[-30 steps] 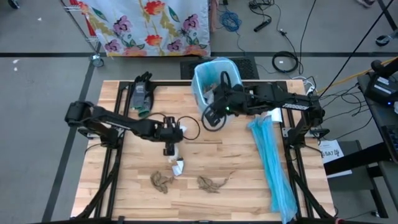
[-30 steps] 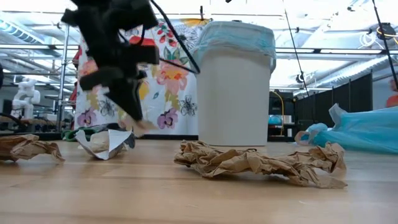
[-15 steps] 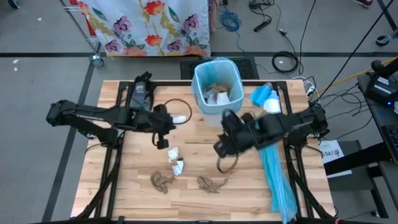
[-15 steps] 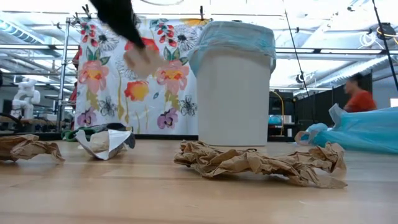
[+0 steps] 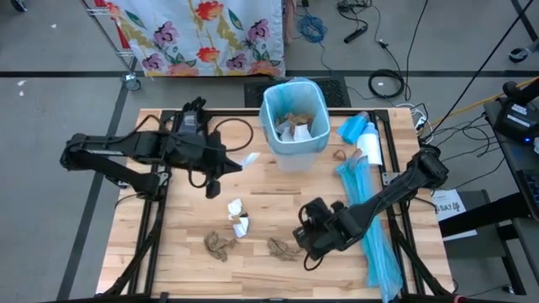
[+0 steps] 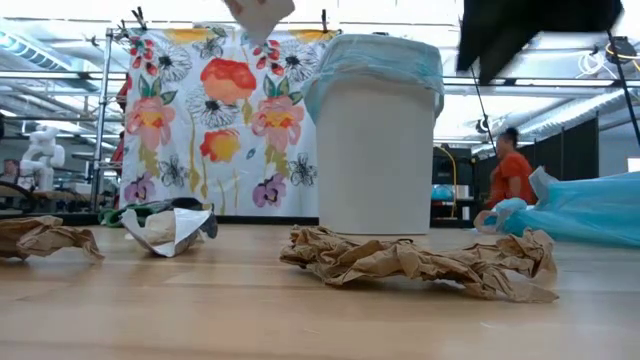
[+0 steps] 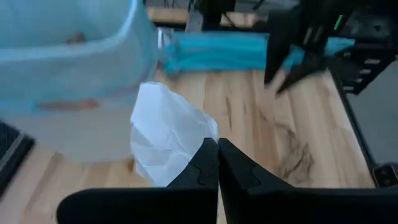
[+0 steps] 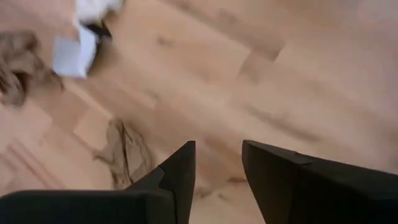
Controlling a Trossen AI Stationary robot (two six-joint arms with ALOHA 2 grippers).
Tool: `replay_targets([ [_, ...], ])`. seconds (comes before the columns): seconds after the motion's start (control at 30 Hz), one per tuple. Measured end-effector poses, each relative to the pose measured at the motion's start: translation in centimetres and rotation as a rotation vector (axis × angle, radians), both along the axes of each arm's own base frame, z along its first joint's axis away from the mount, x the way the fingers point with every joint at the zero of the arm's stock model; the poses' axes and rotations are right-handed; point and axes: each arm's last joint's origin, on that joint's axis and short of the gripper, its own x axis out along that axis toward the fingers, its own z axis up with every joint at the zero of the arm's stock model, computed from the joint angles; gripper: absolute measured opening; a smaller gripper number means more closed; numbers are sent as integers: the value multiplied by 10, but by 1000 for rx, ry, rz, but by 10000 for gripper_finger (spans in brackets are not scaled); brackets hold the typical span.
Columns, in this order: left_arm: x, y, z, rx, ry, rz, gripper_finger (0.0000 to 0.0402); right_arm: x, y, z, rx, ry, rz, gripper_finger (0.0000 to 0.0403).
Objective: Place trash/remove bag and relplace
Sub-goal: Put the piece of magazine into the trash bin
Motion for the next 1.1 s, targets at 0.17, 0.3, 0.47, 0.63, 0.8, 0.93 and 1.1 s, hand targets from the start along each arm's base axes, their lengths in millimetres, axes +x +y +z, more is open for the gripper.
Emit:
replay_targets([
  [0.17,17,7,13,34,-44,4,0,-2,6,-58,131,-80,24,99],
  [0.3,38,19,22,49,-75,43,0,-9,1,-94,204,-135,51,84],
  [0.47,72,39,39,73,-109,66,0,-20,-9,-123,256,-142,118,71],
  [0.63,102,59,58,101,-161,92,0,-27,-24,-128,234,-151,203,60],
  [0.8,129,84,57,72,-161,121,6,-31,-47,-116,174,-170,288,52],
  [0.93,141,103,48,9,-144,192,28,-37,-70,-107,132,-185,329,43],
  [1.1,142,118,43,-44,-133,259,69,-45,-93,-96,125,-221,362,32],
])
